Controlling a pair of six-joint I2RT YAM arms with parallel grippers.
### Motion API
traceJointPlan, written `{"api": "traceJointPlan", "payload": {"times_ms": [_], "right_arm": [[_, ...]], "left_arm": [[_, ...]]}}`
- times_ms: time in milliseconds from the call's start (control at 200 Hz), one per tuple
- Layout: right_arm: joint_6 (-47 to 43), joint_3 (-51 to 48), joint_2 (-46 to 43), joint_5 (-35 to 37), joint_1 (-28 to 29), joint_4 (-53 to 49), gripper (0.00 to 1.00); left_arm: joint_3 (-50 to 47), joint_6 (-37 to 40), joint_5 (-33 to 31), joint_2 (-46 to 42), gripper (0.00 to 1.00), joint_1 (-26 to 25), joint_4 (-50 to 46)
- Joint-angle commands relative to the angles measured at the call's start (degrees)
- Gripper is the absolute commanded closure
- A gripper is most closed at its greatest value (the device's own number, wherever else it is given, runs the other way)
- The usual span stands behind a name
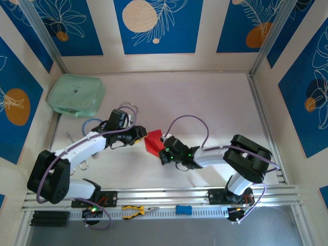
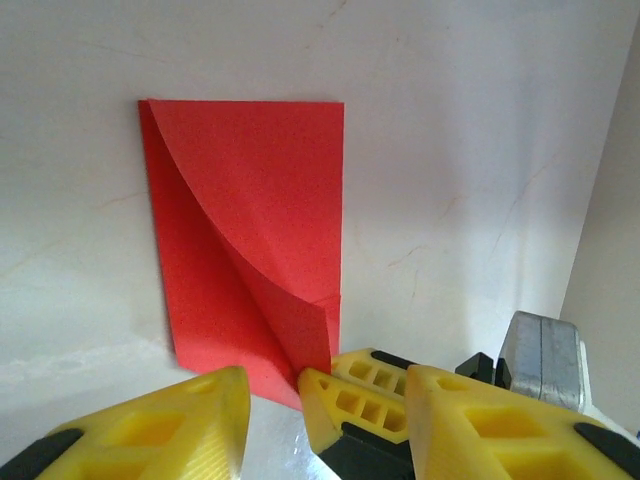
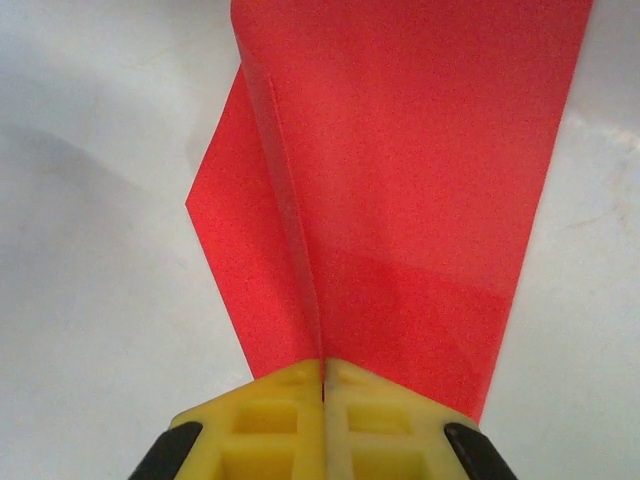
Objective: Fold a paper plane with a square sheet of paper (pick it up from the middle)
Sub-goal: Fourth fold the wing at the center of the table.
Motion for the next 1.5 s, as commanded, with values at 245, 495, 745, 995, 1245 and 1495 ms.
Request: {"api": "traceJointPlan", "payload": {"times_ms": [245,495,745,995,1245,1495], "right_arm": [[8.0,-4.4,-5.1,-9.0,-3.6,6.4,0.96],[13.1,-7.8,-4.4,-13.8,-6.3,13.2,0.96],[16.7,-10.1,-2.5,-13.6,-6.7,17.8,0.97],[18.7,-11.2,-1.3,-14.0,-6.9,20.5,0.97],[19.9,-11.6,0.6,-14.1,-6.8,22.1,0.97],[21.3,-12.5,0.7,-13.5,-6.8,23.4,0.97]], "left_arm": [[-0.9,-0.5,0.1,0.4,0.69,0.5,2.0],[-0.7,0.0,4.2,4.7,0.78,-0.3,5.7],[0.6,0.0,5.1,9.3,0.83,-2.7,7.1],[0.6,-0.5,3.8,13.1,0.88,-5.0,8.3],[-0.1,-0.7,3.2,17.5,0.91,-5.9,9.8],[-2.9,-1.0,1.5,19.3,0.94,-5.9,9.9]]}}
